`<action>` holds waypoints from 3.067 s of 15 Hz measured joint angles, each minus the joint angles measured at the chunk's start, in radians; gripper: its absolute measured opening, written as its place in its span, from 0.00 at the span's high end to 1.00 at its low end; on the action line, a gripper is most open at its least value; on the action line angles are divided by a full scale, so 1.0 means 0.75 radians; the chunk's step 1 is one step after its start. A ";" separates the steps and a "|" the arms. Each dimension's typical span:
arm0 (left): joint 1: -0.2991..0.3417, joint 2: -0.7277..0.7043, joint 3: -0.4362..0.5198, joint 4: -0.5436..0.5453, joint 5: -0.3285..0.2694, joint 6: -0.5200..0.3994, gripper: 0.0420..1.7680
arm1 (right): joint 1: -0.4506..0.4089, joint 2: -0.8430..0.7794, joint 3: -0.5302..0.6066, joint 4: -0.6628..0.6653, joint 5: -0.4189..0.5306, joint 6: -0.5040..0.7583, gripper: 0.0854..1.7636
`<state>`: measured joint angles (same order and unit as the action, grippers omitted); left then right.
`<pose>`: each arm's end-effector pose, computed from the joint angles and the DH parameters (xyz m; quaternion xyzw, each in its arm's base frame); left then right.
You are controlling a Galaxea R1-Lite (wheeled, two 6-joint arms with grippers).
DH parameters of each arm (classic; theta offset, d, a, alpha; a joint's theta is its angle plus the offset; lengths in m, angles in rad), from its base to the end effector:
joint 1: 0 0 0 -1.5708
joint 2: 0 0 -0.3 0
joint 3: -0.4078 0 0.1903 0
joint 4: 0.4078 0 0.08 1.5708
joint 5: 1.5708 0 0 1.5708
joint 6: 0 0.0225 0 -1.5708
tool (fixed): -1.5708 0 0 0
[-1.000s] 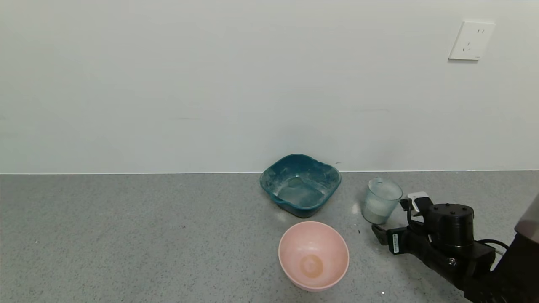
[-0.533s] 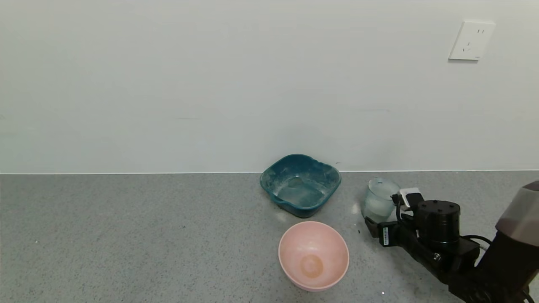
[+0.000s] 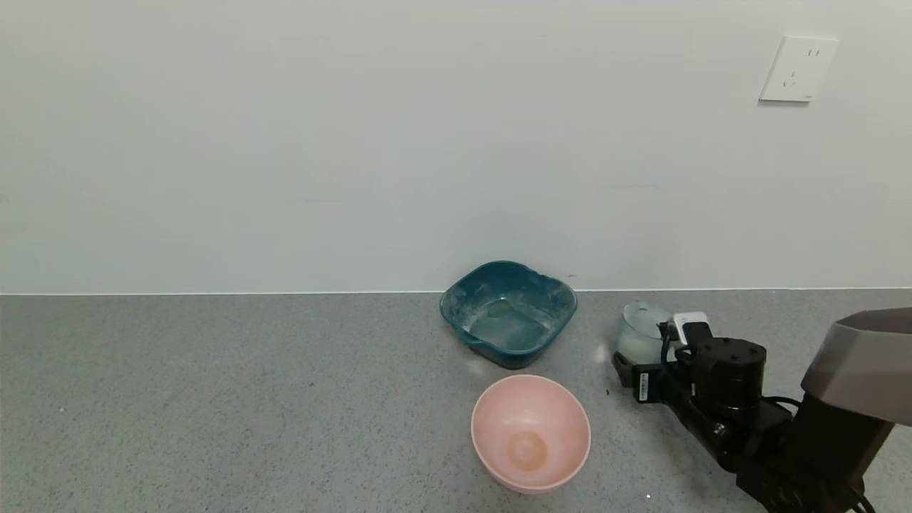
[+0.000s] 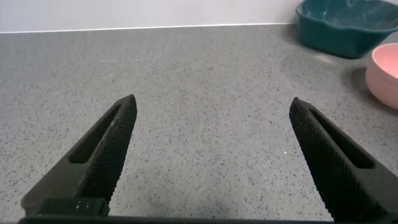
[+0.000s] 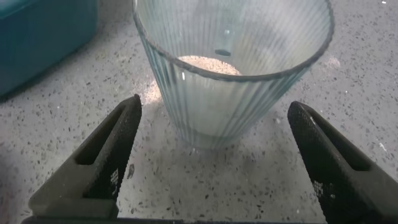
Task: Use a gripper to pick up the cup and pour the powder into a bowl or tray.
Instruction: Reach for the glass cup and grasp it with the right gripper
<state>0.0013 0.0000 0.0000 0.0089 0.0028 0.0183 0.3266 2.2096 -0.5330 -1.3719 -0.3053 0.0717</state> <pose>-0.0228 0.0000 0.0746 0.0092 0.0045 0.0020 0.9999 0.3169 0.1002 0.0287 -0.0117 0.1445 0.0053 0.9894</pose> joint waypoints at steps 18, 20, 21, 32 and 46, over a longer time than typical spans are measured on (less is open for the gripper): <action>-0.001 0.000 0.000 0.000 0.000 0.000 0.00 | -0.022 0.192 -0.089 -0.255 -0.028 -0.002 0.03; 0.000 0.000 0.000 0.000 0.000 0.000 0.00 | -0.022 0.212 -0.110 -0.254 -0.029 -0.001 0.03; 0.000 0.000 0.000 0.000 -0.001 0.000 0.00 | -0.023 0.220 -0.119 -0.253 -0.028 -0.001 0.03; 0.000 0.000 0.000 0.000 0.000 0.000 0.00 | -0.029 0.270 -0.195 -0.252 -0.028 -0.006 0.03; 0.000 0.000 0.000 0.000 -0.001 0.000 0.00 | -0.038 0.290 -0.249 -0.252 -0.024 -0.030 0.23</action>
<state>0.0013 0.0000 0.0000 0.0089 0.0023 0.0183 0.2983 2.4274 -0.7196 -1.5611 -0.3236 0.0489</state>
